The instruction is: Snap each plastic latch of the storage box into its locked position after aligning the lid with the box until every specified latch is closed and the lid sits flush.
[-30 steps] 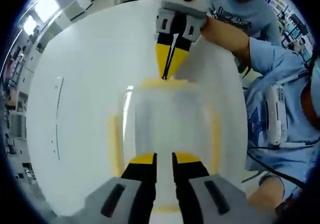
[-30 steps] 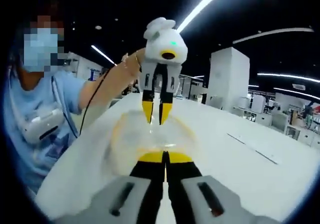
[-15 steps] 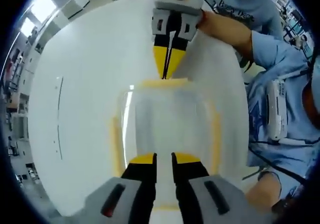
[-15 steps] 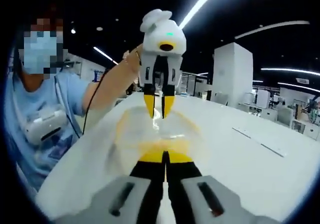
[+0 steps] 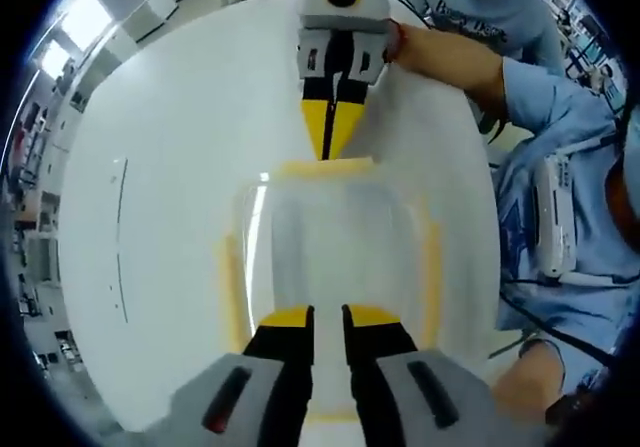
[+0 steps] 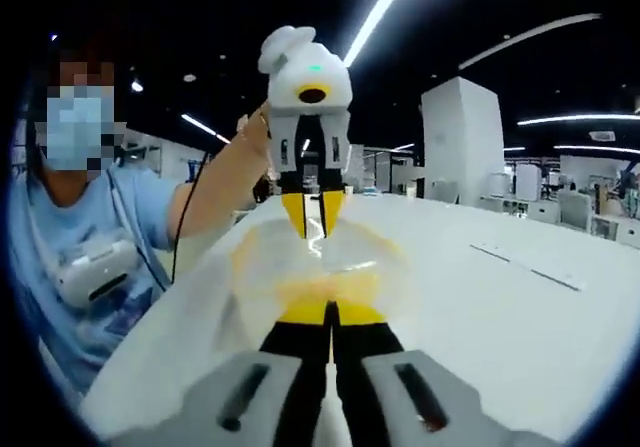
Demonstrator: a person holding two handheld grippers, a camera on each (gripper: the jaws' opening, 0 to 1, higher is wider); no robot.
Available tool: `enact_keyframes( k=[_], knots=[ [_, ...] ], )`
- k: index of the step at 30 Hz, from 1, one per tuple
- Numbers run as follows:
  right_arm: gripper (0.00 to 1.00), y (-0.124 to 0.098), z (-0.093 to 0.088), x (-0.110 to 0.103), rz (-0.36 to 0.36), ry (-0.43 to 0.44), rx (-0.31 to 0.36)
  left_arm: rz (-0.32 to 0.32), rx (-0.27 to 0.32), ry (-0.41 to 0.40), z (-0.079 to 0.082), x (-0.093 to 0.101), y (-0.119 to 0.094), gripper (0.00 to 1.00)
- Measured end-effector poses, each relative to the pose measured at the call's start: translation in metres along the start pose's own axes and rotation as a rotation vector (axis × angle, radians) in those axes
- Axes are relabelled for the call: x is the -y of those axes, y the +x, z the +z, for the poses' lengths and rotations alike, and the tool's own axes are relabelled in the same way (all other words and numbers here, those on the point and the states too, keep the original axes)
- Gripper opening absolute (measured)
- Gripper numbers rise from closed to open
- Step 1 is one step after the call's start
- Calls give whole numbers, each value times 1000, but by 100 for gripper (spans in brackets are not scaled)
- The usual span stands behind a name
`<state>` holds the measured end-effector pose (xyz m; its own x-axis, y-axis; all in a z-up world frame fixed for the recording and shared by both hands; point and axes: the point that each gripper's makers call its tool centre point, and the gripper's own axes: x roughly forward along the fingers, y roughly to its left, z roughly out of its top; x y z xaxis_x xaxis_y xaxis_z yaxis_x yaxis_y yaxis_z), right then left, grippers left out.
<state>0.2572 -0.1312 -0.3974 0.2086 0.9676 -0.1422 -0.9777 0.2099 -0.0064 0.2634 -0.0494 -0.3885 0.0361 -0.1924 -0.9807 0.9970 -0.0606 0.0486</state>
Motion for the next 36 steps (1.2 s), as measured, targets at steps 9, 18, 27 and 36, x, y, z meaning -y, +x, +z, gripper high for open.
enact_keyframes(
  k=[9, 18, 27, 36],
  knots=[
    [0, 2, -1, 1, -4, -5, 1, 4, -44, 10, 2, 0, 3, 10],
    [0, 2, -1, 1, 5, 34, 17, 11, -61, 7, 1, -1, 3, 10],
    [0, 8, -9, -8, 10, -15, -39, 9, -50, 8, 2, -1, 2, 10],
    [0, 14, -14, -4, 2, -2, -62, 15, -55, 14, 2, 0, 3, 10]
  ],
)
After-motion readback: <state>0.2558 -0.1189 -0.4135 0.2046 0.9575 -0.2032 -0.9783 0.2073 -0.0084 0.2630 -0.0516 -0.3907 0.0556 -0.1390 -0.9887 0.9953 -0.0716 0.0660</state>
